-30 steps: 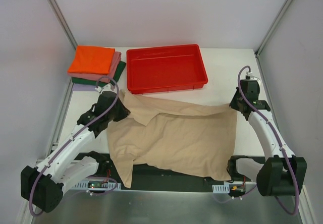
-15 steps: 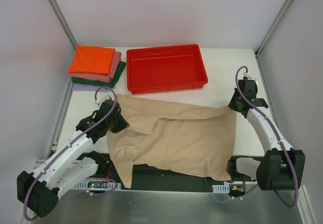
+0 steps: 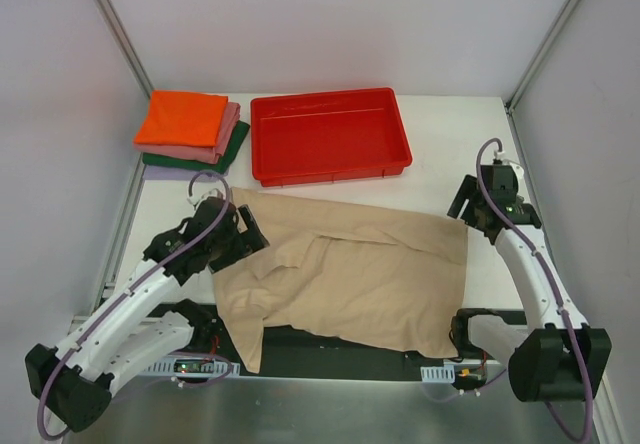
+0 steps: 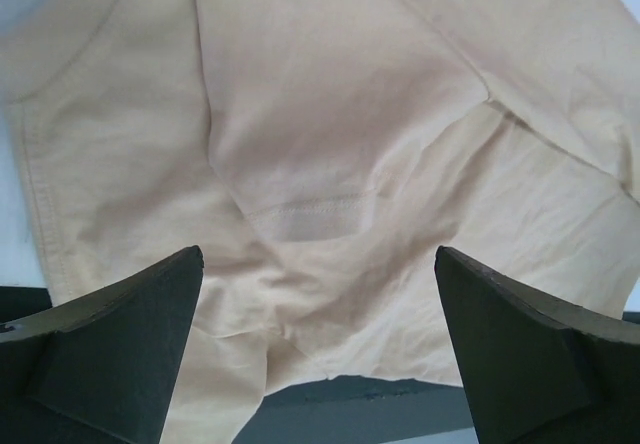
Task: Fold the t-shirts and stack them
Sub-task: Fold the flattened tshirt in 1/3 of the way
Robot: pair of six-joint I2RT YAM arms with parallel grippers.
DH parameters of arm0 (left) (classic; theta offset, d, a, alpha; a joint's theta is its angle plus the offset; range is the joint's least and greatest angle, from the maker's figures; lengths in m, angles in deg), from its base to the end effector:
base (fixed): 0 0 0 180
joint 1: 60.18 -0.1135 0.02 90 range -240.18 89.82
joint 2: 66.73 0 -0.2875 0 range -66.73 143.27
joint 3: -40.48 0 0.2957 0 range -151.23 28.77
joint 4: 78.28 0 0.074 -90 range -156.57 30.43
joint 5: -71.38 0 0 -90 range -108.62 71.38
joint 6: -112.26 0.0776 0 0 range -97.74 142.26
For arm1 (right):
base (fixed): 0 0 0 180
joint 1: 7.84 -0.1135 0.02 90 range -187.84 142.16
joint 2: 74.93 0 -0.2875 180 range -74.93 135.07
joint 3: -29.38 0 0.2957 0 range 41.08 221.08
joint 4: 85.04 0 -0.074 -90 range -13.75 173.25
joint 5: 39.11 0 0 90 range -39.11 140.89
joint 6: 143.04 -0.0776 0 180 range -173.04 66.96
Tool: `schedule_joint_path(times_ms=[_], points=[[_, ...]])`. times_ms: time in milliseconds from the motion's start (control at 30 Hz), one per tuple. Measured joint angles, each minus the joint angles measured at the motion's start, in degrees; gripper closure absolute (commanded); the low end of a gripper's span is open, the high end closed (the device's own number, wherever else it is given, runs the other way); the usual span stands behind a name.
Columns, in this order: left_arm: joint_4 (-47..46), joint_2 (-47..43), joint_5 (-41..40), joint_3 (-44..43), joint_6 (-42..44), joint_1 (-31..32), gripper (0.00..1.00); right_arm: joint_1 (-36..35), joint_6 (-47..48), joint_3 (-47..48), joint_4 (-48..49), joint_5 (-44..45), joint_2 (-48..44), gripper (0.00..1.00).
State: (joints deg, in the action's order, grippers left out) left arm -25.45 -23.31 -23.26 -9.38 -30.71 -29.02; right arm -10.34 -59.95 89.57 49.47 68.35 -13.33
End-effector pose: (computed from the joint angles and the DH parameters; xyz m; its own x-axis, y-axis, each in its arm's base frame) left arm 0.1824 -0.1030 0.2347 -0.7467 -0.4783 -0.4621 -0.2128 0.8301 -0.5154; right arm 0.2808 -0.0110 0.2510 -0.7045 0.0841 -0.7047 0.2498 0.9588 -0.1353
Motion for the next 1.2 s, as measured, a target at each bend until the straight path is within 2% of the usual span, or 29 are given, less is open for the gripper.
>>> schedule_joint_path(times_ms=[67, 133, 167, 300, 433, 633, 867, 1033, 1200], points=[[0.00, 3.04, -1.64, -2.95, 1.05, 0.00, 0.01, 0.02, 0.70, 0.00, 0.13, -1.33, -1.40, 0.10], [-0.39, 7.58, -3.54, -6.32, 2.05, 0.00, 0.01, 0.02, 1.46, -0.22, 0.98, -4.63, -2.43, 0.01], [-1.03, 10.05, -4.02, -7.63, 2.67, 0.00, 0.01, 0.02, 1.70, -0.66, 1.99, -6.73, -2.78, 0.03], [-6.58, 17.86, -4.61, -9.05, 4.85, -0.92, 0.01, 0.02, 2.14, -3.58, 5.62, -17.11, -1.62, 0.04], [-14.71, 26.23, 1.42, -8.68, 7.67, -6.08, 0.01, 0.02, 1.88, -5.11, 7.65, -22.18, 5.27, 0.03], [-22.99, 38.80, 10.05, -8.26, 9.62, -12.59, 0.01, 0.02, 1.55, -5.25, 10.88, -22.75, 16.15, 0.02], [-24.65, 47.19, 14.21, -12.24, 10.56, -16.17, 0.01, 0.61, 1.42, 3.39, 10.38, -20.85, 29.05, 0.02], [-24.92, 52.19, 19.21, -16.87, 10.84, -19.37, 0.01, 3.43, 1.40, 12.90, 9.68, -21.88, 37.53, 0.02], [-24.90, 56.04, 21.51, -21.11, 12.20, -20.00, 0.01, 4.09, 1.42, 21.84, 9.27, -22.36, 44.57, 0.02]])
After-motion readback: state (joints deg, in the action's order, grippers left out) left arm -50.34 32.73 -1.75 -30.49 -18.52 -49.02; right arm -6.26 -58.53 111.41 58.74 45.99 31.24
